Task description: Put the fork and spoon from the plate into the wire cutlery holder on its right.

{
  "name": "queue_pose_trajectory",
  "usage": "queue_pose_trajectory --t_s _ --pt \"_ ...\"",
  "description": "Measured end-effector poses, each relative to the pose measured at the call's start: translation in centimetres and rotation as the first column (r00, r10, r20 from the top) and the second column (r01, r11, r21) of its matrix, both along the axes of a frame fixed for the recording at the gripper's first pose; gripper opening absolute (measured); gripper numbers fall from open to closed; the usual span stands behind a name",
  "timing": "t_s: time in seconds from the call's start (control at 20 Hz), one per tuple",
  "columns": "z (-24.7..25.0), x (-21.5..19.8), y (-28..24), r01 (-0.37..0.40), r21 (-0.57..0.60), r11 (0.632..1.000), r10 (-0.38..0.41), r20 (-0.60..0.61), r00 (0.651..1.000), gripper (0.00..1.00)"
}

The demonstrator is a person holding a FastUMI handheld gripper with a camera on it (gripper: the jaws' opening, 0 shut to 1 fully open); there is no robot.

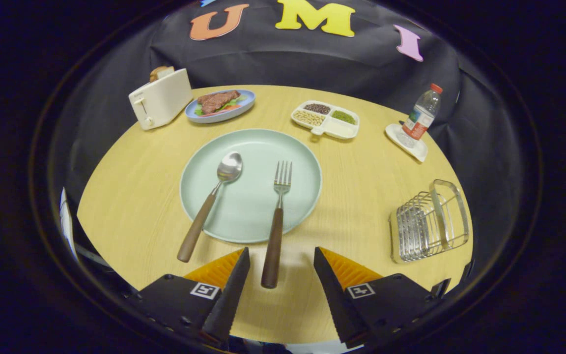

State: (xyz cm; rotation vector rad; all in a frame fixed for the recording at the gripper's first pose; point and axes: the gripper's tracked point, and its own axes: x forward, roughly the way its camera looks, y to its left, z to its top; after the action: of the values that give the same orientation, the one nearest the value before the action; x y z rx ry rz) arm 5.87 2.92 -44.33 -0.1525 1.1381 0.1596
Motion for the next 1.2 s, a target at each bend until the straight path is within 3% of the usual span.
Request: queue_pose_trajectory --t_s 0.35,0.45,0.55,0.6,0.8,0.85,1.2 --pt "-1.3 0.8 0.0 -0.022 -0.019 1.0 0.02 -0.078 0.997 0.43" --pt "-1.6 1.0 -0.1 -0.001 -0.019 1.0 0.0 -0.073 0.997 0.16" --pt "-1.7 1.5 -0.2 0.011 -0.016 1.0 -0.012 -0.045 0.999 0.18" --pt "-1.1 1.2 -0.1 0.015 -0.005 1.0 -0.015 -0.04 0.999 0.13" --pt "-0.1 1.4 -0.5 -0.023 -0.04 0.999 0.023 0.001 1.0 0.09" --pt "0.2 1.5 -0.3 -0.025 -0.025 0.999 0.025 0.012 1.0 0.05" --pt "4.0 1.8 0.0 -0.014 0.071 0.997 0.007 0.09 0.996 0.05"
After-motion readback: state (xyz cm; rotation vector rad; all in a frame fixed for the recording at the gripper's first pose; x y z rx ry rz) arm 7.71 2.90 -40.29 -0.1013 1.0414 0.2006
